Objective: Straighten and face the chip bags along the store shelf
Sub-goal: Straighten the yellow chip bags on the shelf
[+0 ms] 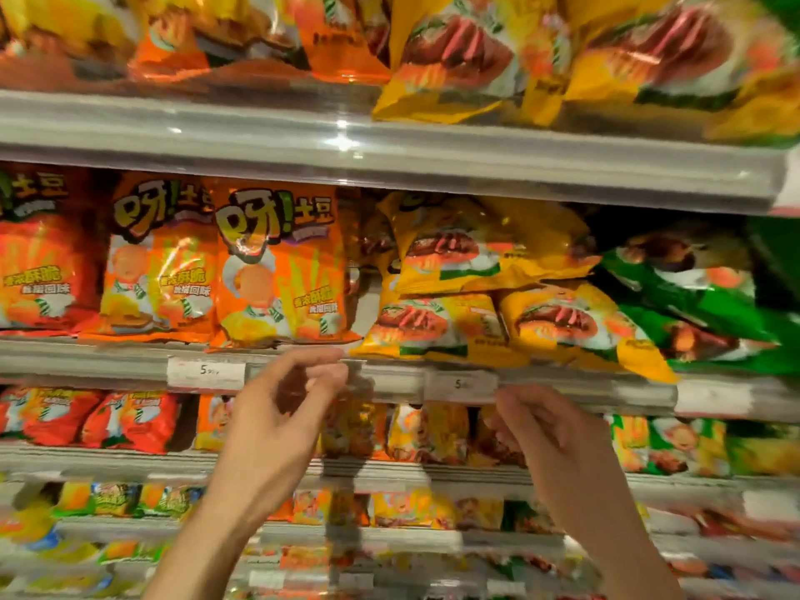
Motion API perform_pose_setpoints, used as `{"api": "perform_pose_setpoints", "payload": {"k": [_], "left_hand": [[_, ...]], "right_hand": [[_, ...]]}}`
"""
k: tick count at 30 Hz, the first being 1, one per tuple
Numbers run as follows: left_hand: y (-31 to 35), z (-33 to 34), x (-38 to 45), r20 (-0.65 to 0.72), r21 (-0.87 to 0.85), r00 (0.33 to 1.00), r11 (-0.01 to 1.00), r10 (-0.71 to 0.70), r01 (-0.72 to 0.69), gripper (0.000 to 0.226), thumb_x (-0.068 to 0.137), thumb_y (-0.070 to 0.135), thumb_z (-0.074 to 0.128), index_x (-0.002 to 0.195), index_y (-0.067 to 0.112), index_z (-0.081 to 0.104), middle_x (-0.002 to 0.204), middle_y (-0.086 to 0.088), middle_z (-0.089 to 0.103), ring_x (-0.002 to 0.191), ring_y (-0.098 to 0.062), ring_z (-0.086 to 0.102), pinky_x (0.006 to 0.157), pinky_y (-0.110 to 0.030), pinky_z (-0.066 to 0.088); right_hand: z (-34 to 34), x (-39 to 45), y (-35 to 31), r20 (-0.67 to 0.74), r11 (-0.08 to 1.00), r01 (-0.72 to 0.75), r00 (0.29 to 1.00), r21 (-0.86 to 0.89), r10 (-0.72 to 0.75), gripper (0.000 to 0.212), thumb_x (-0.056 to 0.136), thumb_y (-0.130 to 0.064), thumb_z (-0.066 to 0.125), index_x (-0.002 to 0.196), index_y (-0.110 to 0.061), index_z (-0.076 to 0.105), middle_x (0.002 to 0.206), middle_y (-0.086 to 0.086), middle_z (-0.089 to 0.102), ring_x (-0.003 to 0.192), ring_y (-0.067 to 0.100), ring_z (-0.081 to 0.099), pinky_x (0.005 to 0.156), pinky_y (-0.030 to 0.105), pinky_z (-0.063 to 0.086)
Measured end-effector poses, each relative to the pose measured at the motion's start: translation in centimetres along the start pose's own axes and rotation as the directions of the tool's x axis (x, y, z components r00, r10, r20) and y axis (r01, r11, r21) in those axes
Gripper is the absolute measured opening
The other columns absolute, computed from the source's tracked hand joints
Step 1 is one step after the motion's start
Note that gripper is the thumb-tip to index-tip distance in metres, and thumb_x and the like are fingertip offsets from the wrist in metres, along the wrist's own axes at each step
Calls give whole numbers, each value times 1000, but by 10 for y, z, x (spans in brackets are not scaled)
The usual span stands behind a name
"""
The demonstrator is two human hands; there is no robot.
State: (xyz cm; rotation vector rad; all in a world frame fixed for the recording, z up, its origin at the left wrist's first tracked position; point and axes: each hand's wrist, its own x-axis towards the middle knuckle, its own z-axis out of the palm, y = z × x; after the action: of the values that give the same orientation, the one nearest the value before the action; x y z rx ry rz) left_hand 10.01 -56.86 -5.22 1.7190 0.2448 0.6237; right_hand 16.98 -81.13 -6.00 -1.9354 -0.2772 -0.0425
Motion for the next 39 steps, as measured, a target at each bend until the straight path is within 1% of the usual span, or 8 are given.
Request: {"api": "perform_pose_setpoints", "payload": {"k": [5, 11, 14, 17, 24, 29, 32, 39], "left_hand": [[28, 14, 21, -36, 69, 997, 995, 72, -70, 9, 92, 33, 67, 100, 29, 71, 87, 3, 72, 81, -14, 67, 70, -26, 53], [51, 40, 75, 114, 257, 991, 961, 75, -102, 45, 94, 58, 55, 130, 32, 53, 107, 16, 65, 98, -12, 66, 88, -36, 53], [57, 58, 101, 204, 307, 979, 950, 2, -66, 69, 92, 68, 47, 146, 27, 39, 133, 6, 60, 122, -22, 59, 103, -36, 45], [58, 69, 115, 237, 336, 965, 942, -109, 24, 80, 90, 71, 47, 150, 19, 36, 141, -4, 54, 130, -27, 51, 103, -36, 40], [58, 44, 107, 262, 185, 965, 981, 3, -54, 51, 95, 50, 58, 138, 25, 48, 105, 0, 69, 85, -2, 61, 80, -29, 51], [52, 20, 98, 306, 110, 952, 994, -23, -12, 46, 93, 46, 63, 135, 32, 52, 107, 7, 69, 89, 2, 67, 79, -24, 52], [49, 9, 99, 349, 85, 936, 996, -40, 11, 48, 82, 58, 70, 126, 44, 56, 111, -1, 72, 101, -12, 69, 96, -46, 53], [53, 9, 119, 419, 74, 896, 989, -150, 131, 90, 64, 80, 71, 140, 39, 45, 133, 11, 62, 120, -10, 60, 111, -41, 41]], "right_hand": [[-22, 10, -19, -32, 984, 160, 986, -80, -163, 22, 90, -46, 57, 93, -28, 70, 81, -15, 73, 77, 3, 68, 66, 13, 48], [-26, 58, -44, -246, 853, 415, 832, -317, -497, 13, 98, -27, 61, 103, -18, 69, 98, -6, 64, 88, 14, 64, 76, 34, 53], [-16, 80, -55, -146, 830, 320, 893, -457, -425, 36, 99, -36, 57, 130, -19, 59, 127, -3, 56, 125, 18, 50, 108, 38, 41], [-8, 83, -66, -144, 873, 210, 943, -441, -300, 53, 100, -46, 53, 146, -22, 45, 141, -3, 50, 137, 14, 37, 112, 36, 35], [-6, 76, -70, -167, 915, 249, 935, -318, -312, 38, 97, -50, 55, 129, -31, 60, 118, -17, 56, 108, 4, 56, 98, 36, 50], [-10, 89, -89, -56, 978, 84, 994, -192, -96, 54, 91, -69, 50, 128, -31, 60, 122, -13, 63, 108, 3, 59, 93, 28, 48], [-8, 105, -95, 54, 994, -69, 996, -86, 74, 77, 75, -84, 55, 128, -28, 59, 114, -10, 71, 106, 10, 67, 101, 37, 50], [-3, 97, -94, 96, 997, -34, 995, -74, 41, 72, 90, -56, 63, 149, -23, 38, 101, -18, 64, 96, -2, 58, 95, 27, 42]]}}
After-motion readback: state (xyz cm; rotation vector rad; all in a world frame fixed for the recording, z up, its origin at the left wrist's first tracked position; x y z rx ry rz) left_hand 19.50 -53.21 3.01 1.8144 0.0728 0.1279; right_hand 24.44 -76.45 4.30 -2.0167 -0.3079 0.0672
